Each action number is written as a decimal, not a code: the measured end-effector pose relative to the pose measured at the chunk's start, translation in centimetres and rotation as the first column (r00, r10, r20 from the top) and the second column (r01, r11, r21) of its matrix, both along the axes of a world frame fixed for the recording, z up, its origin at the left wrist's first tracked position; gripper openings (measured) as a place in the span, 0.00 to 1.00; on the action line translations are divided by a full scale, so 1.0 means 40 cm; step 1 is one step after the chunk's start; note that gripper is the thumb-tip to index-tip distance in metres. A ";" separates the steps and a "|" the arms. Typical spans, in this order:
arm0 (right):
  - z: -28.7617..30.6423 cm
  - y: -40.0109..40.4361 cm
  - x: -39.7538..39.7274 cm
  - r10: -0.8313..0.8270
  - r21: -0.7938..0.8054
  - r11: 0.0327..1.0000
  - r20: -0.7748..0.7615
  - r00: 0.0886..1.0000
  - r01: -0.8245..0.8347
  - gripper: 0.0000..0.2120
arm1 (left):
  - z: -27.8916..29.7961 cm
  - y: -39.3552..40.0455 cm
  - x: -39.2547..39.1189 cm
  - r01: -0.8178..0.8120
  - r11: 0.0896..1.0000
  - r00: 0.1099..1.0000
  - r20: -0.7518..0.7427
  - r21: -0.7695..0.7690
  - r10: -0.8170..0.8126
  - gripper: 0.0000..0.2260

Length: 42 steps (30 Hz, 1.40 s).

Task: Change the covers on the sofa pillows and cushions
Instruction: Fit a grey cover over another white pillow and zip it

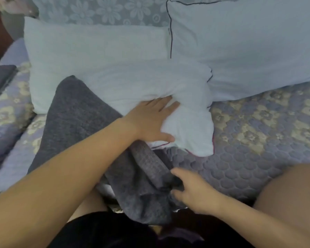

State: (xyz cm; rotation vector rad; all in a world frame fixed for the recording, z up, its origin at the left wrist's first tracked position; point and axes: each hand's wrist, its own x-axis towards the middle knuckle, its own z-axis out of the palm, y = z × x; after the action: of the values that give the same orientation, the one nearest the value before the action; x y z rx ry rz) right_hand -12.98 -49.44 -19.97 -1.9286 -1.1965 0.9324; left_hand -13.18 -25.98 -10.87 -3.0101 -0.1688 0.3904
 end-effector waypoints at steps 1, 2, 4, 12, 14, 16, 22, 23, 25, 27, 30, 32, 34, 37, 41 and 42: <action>-0.005 0.004 -0.014 0.002 -0.013 1.000 -0.023 1.000 -0.003 0.15 | 0.005 -0.001 0.032 -0.010 1.000 1.000 0.004 0.019 0.010 0.49; -0.013 0.009 -0.023 -0.004 -0.005 1.000 -0.011 1.000 0.004 0.13 | 0.010 -0.007 0.060 -0.029 0.999 0.999 0.015 0.037 0.028 0.50; -0.015 0.016 -0.016 -0.064 0.081 0.995 0.180 0.982 0.050 0.12 | 0.008 -0.030 0.088 -0.032 0.999 0.999 0.019 0.033 0.032 0.46; 0.062 0.029 0.009 0.076 0.375 0.922 0.069 0.995 -0.096 0.03 | 0.102 -0.116 -0.278 -0.058 0.889 0.983 -0.181 -0.454 -0.028 0.23; 0.076 0.059 0.005 0.118 0.210 0.970 0.021 0.993 -0.120 0.04 | 0.109 -0.100 -0.341 -0.181 0.942 0.887 -0.461 -0.283 0.032 0.24; 0.093 0.098 0.004 0.221 0.100 0.969 0.063 0.973 -0.226 0.08 | 0.101 -0.088 -0.352 -0.187 0.953 0.794 -0.608 -0.237 0.005 0.14; 0.173 0.116 0.027 0.493 -0.137 0.855 -0.087 0.866 -0.501 0.30 | 0.178 -0.021 -0.270 -0.405 0.716 0.893 -0.414 -0.570 0.175 0.11; 0.183 0.110 0.045 0.474 -0.131 0.866 -0.098 0.875 -0.483 0.25 | 0.187 -0.025 -0.250 -0.415 0.665 0.905 -0.359 -0.621 0.229 0.11; 0.203 0.107 0.084 0.267 -0.007 0.961 -0.213 0.940 -0.275 0.14 | 0.198 -0.043 -0.206 -0.430 0.570 0.901 -0.291 -0.700 0.322 0.09; 0.190 0.113 0.112 -0.008 0.156 0.982 -0.544 0.839 0.110 0.12 | 0.206 -0.053 -0.170 -0.481 0.508 0.874 -0.346 -0.715 0.340 0.10; 0.158 0.138 0.108 -0.073 0.219 0.916 -0.734 0.675 0.338 0.13 | 0.204 -0.051 -0.133 -0.471 0.663 0.838 -0.529 -0.582 0.131 0.17; 0.139 0.150 0.099 -0.108 0.194 0.911 -0.740 0.664 0.364 0.12 | 0.177 -0.057 -0.124 -0.443 0.772 0.812 -0.569 -0.456 0.130 0.17; 0.133 0.153 0.106 -0.099 0.193 0.911 -0.755 0.649 0.364 0.13 | 0.165 -0.060 -0.125 -0.539 0.695 0.804 -0.537 -0.476 0.256 0.15; 0.124 0.137 0.137 0.011 0.233 0.956 -0.637 0.771 0.179 0.17 | 0.194 -0.023 -0.132 -0.718 0.292 0.688 -0.580 -0.632 0.436 0.17; 0.151 0.130 0.127 0.228 0.095 0.974 -0.361 0.904 -0.208 0.32 | 0.232 0.003 -0.140 -0.629 0.554 0.774 -0.374 -0.546 0.510 0.09; 0.156 0.134 0.118 0.231 0.081 0.973 -0.281 0.931 -0.217 0.33 | 0.226 -0.001 -0.141 -0.564 0.668 0.823 -0.267 -0.486 0.501 0.08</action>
State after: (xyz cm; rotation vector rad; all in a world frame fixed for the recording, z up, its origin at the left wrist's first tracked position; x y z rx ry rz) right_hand -8.27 -44.09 -13.74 -1.5719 -1.2664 1.2453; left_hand -18.82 -26.00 -1.82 -3.4167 -1.1490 0.7752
